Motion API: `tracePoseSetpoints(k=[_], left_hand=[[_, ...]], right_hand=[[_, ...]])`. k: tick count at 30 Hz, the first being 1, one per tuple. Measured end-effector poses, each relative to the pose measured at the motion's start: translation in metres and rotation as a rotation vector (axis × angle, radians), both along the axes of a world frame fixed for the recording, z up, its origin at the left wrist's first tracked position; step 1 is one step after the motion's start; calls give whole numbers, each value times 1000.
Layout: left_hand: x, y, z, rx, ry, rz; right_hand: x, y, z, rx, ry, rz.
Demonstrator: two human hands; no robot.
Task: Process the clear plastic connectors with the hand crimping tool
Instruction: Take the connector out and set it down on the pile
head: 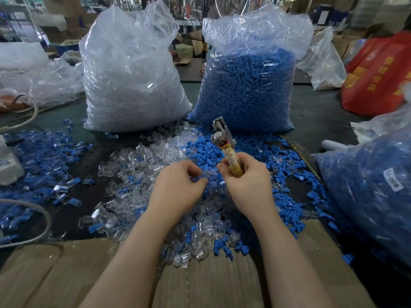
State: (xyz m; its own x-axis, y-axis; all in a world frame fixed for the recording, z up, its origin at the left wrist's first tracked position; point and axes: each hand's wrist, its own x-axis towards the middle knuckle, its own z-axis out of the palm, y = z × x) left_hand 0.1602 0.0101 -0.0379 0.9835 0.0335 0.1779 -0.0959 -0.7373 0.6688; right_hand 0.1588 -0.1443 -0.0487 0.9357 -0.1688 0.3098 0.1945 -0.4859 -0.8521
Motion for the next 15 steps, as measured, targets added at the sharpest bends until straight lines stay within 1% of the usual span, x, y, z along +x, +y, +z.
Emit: tracePoseSetpoints(k=[3,5,7,12,15], left_hand=[[0,-2,3,-253,-45,54],[0,-4,5,-371,-51,58],[-1,-4,5,-410,-65,50],[-3,-5,8,-416,-109,8],[-4,-6,11,-482,-82,-15]], right_hand=[[0,0,1,42,24,13],[0,0,2,71,13,27],[-1,0,4,101,-5,41],[-2,1,7,120,-15,47],[-2,0,7,121,-13,49]])
